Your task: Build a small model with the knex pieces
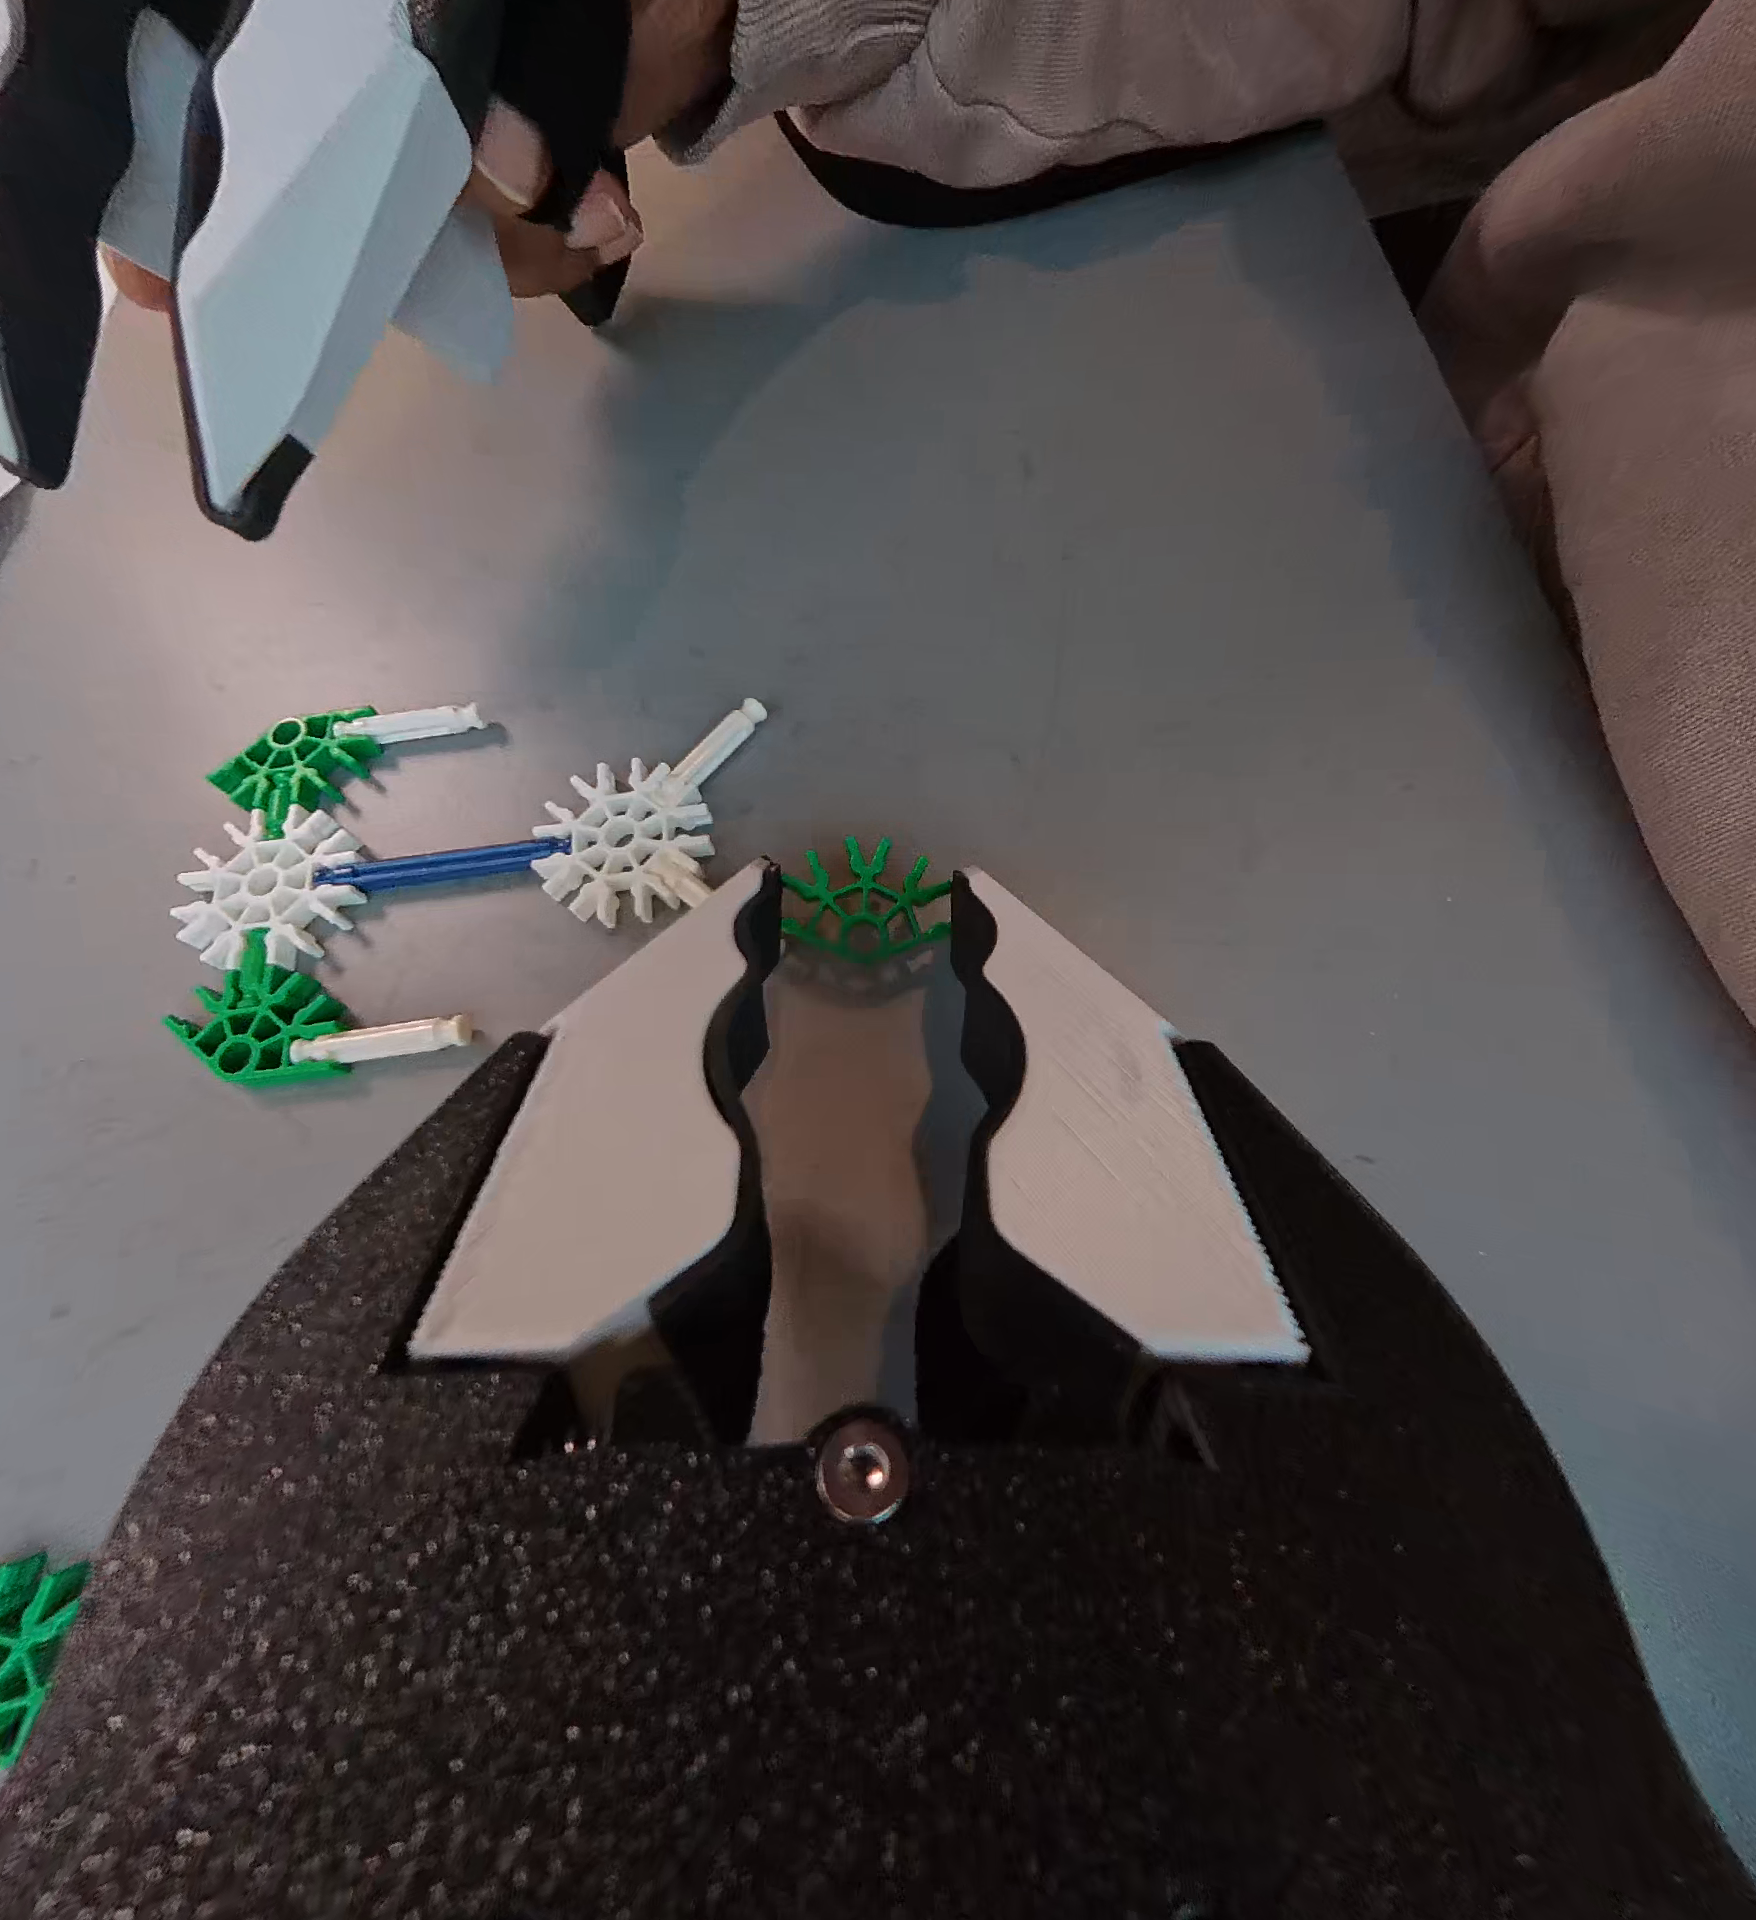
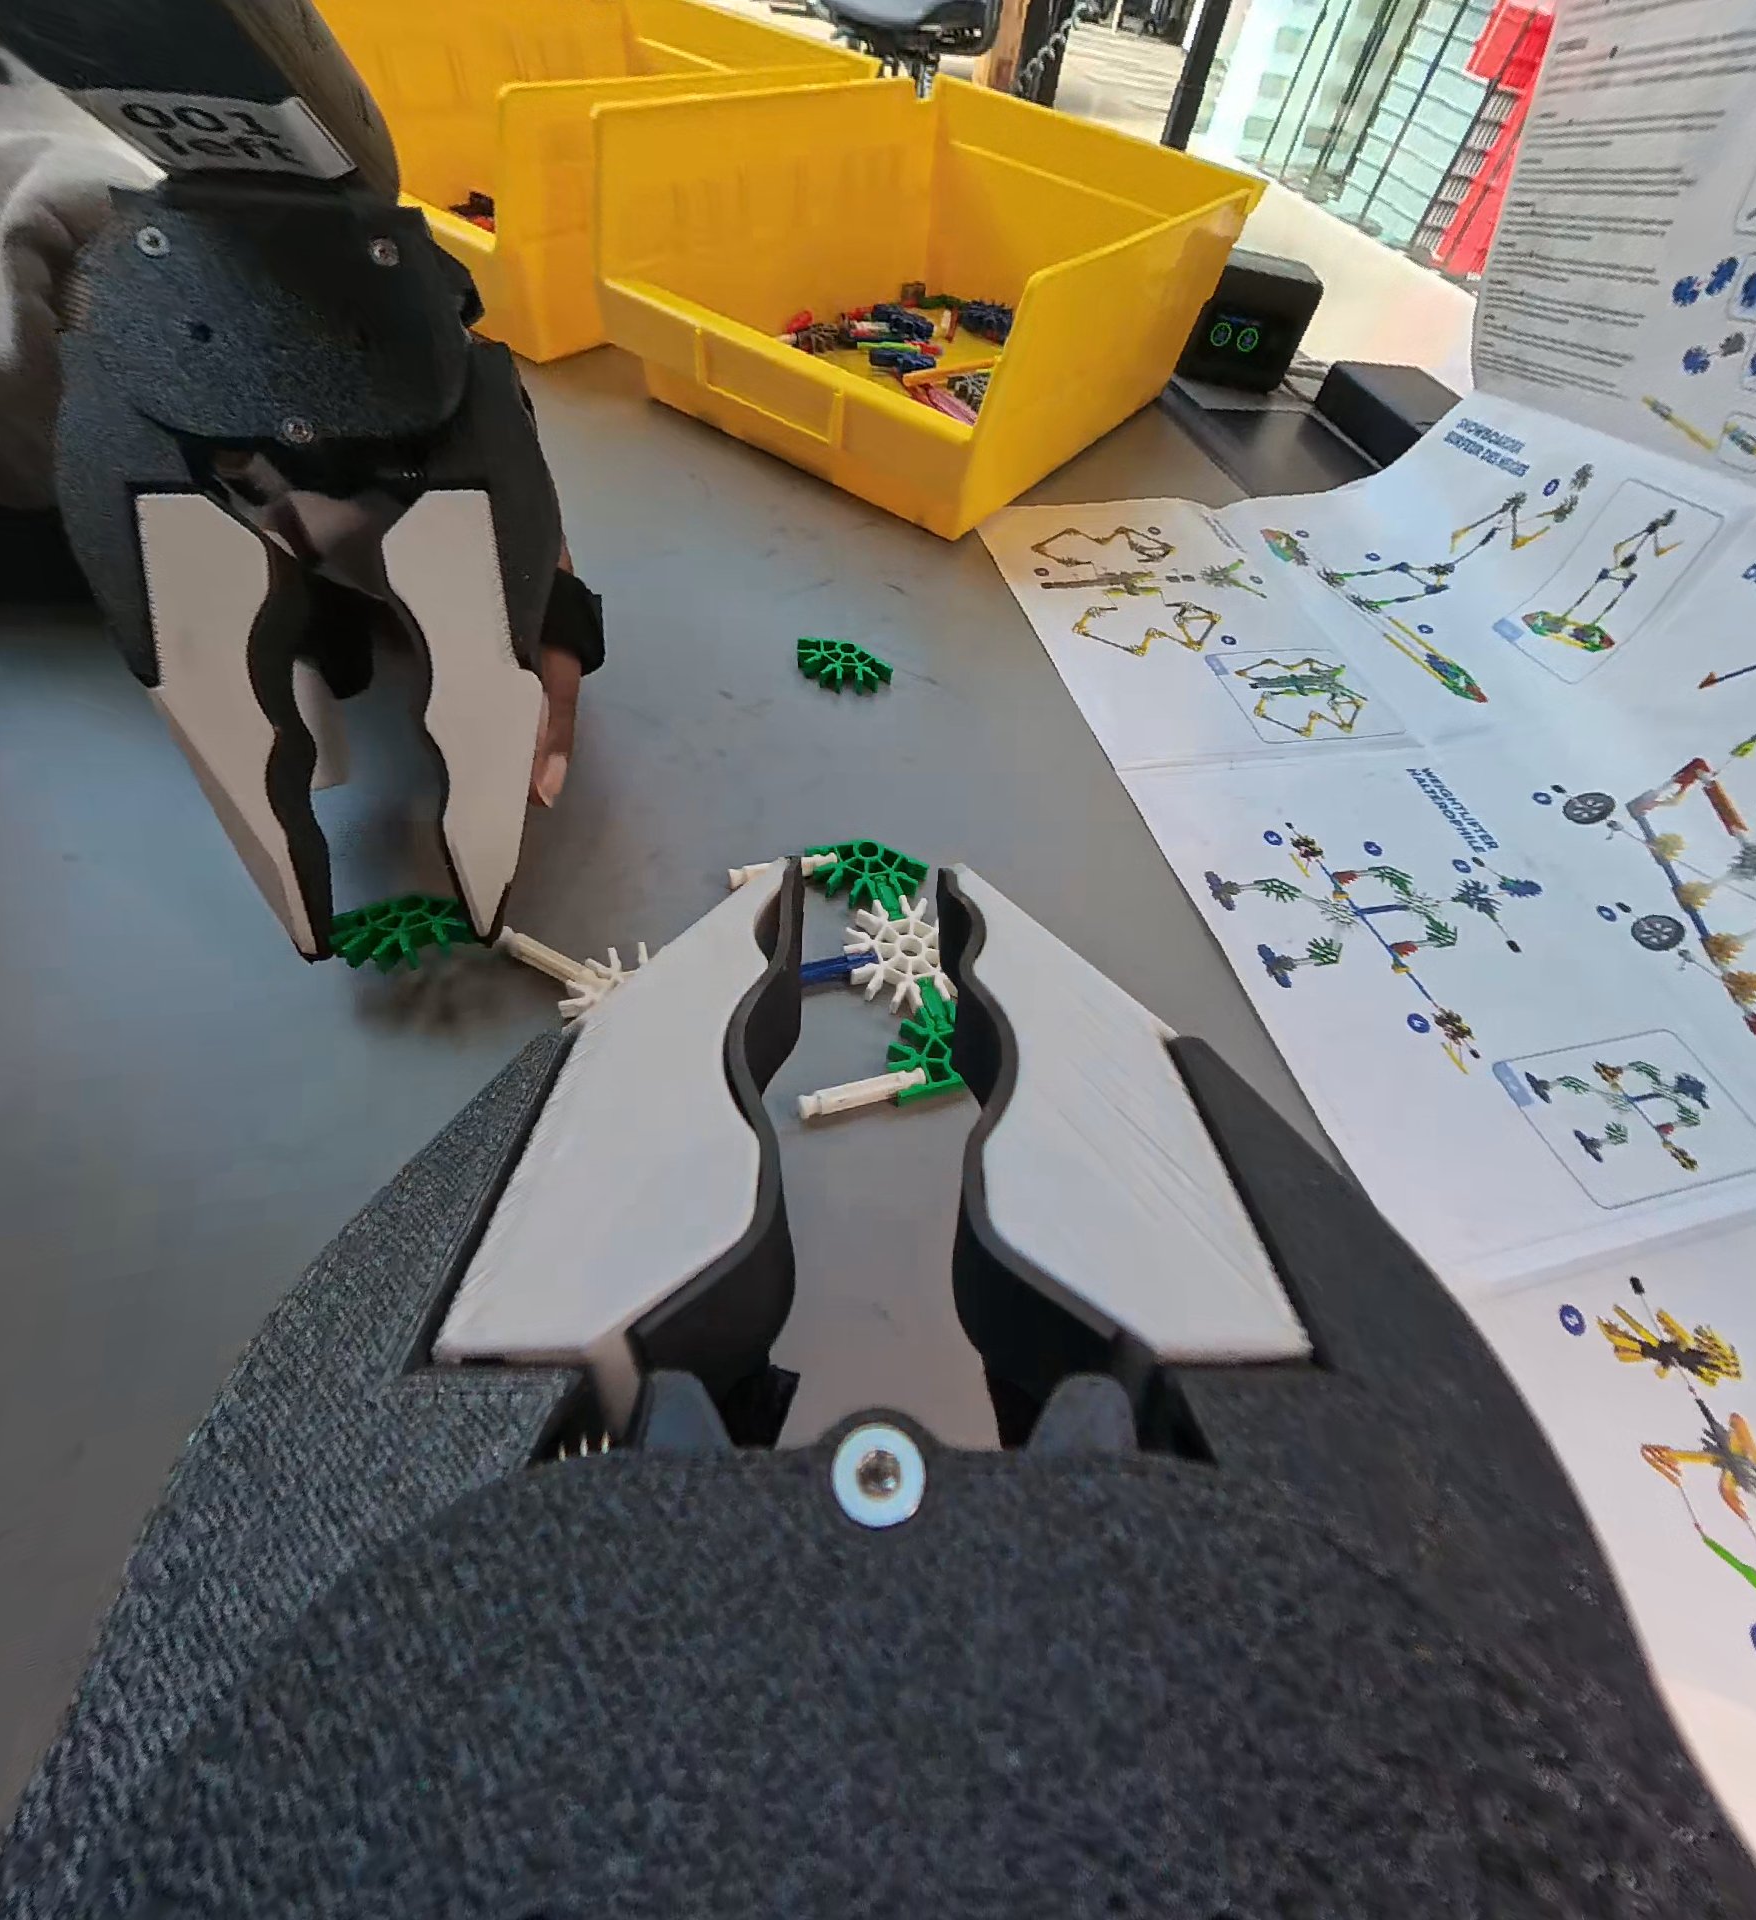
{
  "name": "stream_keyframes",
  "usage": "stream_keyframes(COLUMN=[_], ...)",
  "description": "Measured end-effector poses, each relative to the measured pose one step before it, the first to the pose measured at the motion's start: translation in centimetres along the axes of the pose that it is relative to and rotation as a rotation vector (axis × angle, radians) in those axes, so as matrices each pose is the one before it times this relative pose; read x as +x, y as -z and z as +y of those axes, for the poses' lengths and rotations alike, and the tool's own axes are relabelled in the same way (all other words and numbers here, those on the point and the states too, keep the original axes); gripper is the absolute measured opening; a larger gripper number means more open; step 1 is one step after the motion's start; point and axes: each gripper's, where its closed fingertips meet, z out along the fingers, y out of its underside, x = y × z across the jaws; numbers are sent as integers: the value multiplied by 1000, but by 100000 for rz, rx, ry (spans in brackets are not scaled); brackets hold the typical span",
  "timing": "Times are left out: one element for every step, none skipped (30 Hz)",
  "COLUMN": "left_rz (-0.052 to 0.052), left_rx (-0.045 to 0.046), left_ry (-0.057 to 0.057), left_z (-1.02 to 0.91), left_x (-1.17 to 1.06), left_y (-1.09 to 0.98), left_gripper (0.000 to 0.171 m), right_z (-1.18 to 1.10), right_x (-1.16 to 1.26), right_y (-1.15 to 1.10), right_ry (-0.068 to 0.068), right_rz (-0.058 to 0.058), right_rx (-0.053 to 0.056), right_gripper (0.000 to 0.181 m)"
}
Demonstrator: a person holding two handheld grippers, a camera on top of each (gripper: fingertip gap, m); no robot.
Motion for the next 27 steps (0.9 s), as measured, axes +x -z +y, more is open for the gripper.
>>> stream_keyframes(left_rz=[-98, -301, -187, -422, -776, -1047, -833, -534, -763, -1076, -1151, -1117, -807, -424, -130, 312, 733, 1002, 961, 550, 36, -378, -666, -918, -1153, -997, -608], left_rx=[-205, 139, 299, 52, -388, -469, -312, -334, -457, -366, -153, 126, 438, 372, -43, -508, -822, -829, -580, -300, 47, 456, 683, 487, 64, -362, -479], left_ry=[327, 5, -113, -88, -86, -20, 128, 227, 131, -38, 77, 440, 769, 1055, 1291, 1403, 1342, 963, 339, -236, -665, -949, -1085, -1151, -1274, -1366, -1285], left_z=[69, 23, 3, 45, 139, 156, 140, 127, 147, 111, 64, 21, -20, 15, 91, 156, 208, 178, 92, -27, -149, -280, -358, -339, -247, -129, -51], left_x=[-49, -55, -10, -41, -92, -153, -118, -91, -122, -175, -204, -229, -197, -154, -89, -4, 67, 149, 195, 179, 159, 148, 123, 84, 29, 22, 55], left_y=[15, 64, 92, 104, 95, 106, 101, 129, 141, 187, 228, 261, 271, 242, 182, 86, -10, -92, -138, -161, -148, -136, -124, -134, -189, -242, -265], left_gripper=[31, 31, 31, 31, 31, 32, 32, 32, 32, 32, 33, 33, 33, 34, 34, 35, 36, 37, 37, 37, 37, 37, 37, 38, 38, 38, 39], right_z=[-55, -52, -57, -59, -37, -16, -38, -45, -59, -87, -65, -9, 20, 61, 80, 97, 111, 119, 118, 131, 136, 105, 82, 89, 96, 125, 130], right_x=[-307, -289, -250, -215, -201, -74, 23, 40, 99, 120, 84, 68, 66, 47, 27, 0, -19, -35, -28, -32, -36, -24, -27, -33, -46, -27, -18], right_y=[34, 71, 117, 162, 171, 176, 174, 163, 153, 131, 125, 73, 68, 39, 16, 1, -24, -28, -43, -53, -59, -52, -57, -60, -72, -80, -92], right_ry=[1651, 1632, 1579, 1410, 1053, 663, 290, -117, -377, -213, -145, -122, 132, 252, 248, 180, 119, 68, -15, -92, -72, 77, 219, 124, -8, -85, -83], right_rz=[-512, -498, -198, -221, -358, 43, 316, 95, 253, 359, 186, 114, 263, 241, 113, -34, -157, -230, -250, -252, -248, -45, -23, -110, -142, -92, -107], right_rx=[-260, -375, -214, 18, 138, 144, 302, 374, 479, 623, 463, 159, -8, -229, -376, -386, -399, -395, -407, -455, -536, -495, -446, -499, -508, -565, -546], right_gripper=[24, 24, 23, 22, 22, 22, 21, 21, 21, 21, 21, 21, 21, 21, 21, 21, 21, 21, 21, 21, 21, 21, 21, 21, 21, 21, 21])
